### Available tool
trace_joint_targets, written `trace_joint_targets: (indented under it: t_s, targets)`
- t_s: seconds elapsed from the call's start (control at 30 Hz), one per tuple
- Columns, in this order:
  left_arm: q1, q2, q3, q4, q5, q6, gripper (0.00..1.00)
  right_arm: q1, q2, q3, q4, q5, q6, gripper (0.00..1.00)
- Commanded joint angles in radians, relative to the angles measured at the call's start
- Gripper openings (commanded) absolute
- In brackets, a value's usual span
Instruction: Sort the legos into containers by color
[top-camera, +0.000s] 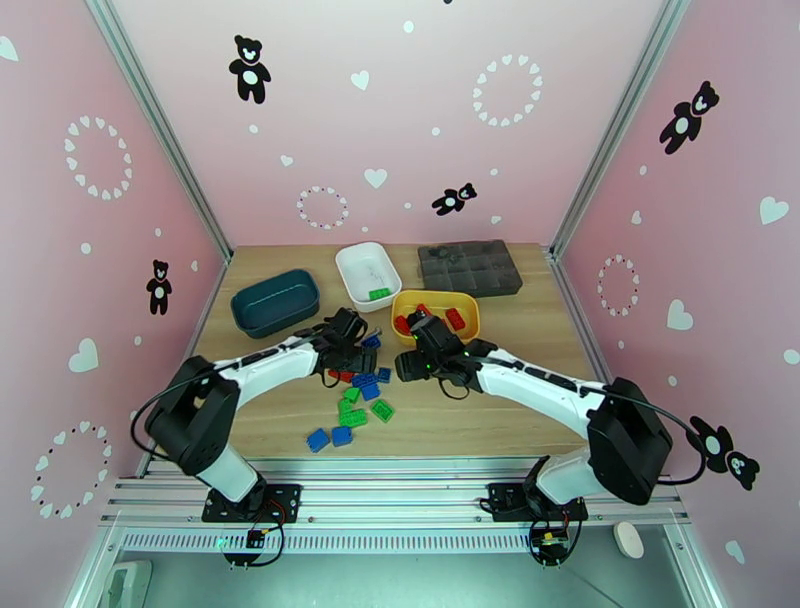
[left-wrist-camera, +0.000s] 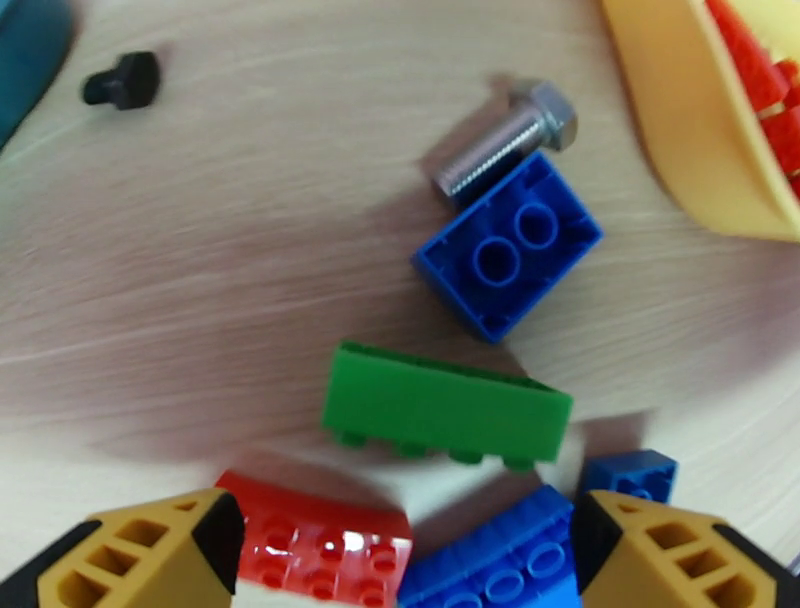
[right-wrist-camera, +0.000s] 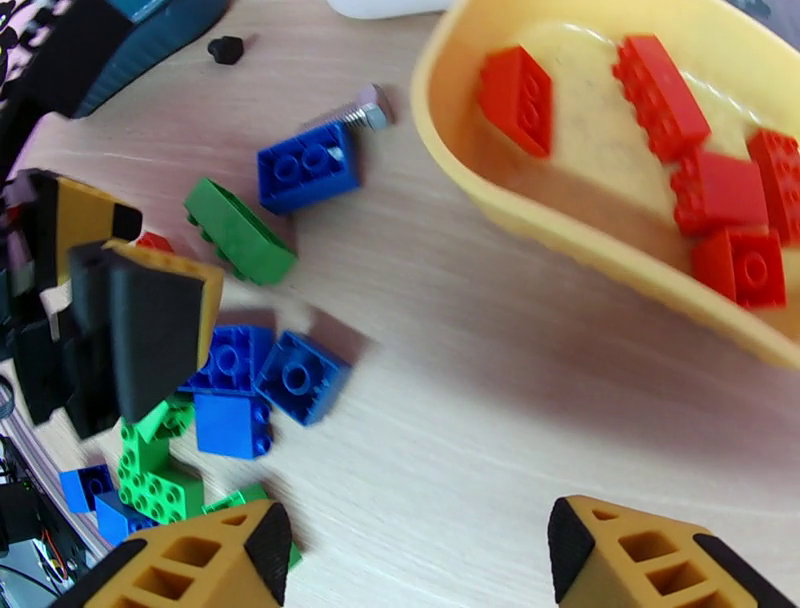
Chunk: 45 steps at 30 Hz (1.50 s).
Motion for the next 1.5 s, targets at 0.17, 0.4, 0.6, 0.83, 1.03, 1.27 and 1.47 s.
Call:
trace_joint_targets:
  t_s: [0.17, 0.4, 0.6, 0.83, 1.03, 1.27, 1.47]
  targets:
    - [-0.006, 0.071, 0.112, -0.001, -0.009, 0.067, 0.92, 0.005, -0.095, -0.044, -0.009, 0.047, 0.023, 0.75]
    - [-0.007, 0.142, 0.158, -0.043, -0.017, 0.084, 0.90, 0.000, -0.105, -0.034, -0.023, 0.061, 0.013, 0.75]
    - [-0.017, 0.157, 0.162, -0.054, -0.028, 0.084, 0.86, -0.010, -0.111, -0.033, -0.023, 0.059, 0.011, 0.75]
    - [-0.017, 0.169, 0.168, -0.054, -0.033, 0.075, 0.78, -0.013, -0.111, -0.031, -0.024, 0.057, 0.010, 0.75]
    - [-0.019, 0.148, 0.168, -0.069, -0.042, 0.070, 0.61, -0.018, -0.111, -0.028, -0.025, 0.057, 0.009, 0.75]
    - [-0.019, 0.014, 0.173, -0.134, -0.053, 0.068, 0.56, -0.023, -0.087, 0.002, -0.018, 0.036, 0.003, 0.74]
    - [-0.004, -0.041, 0.258, -0.166, -0.033, 0.077, 0.56, -0.024, -0.008, 0.105, -0.006, -0.011, 0.016, 0.75]
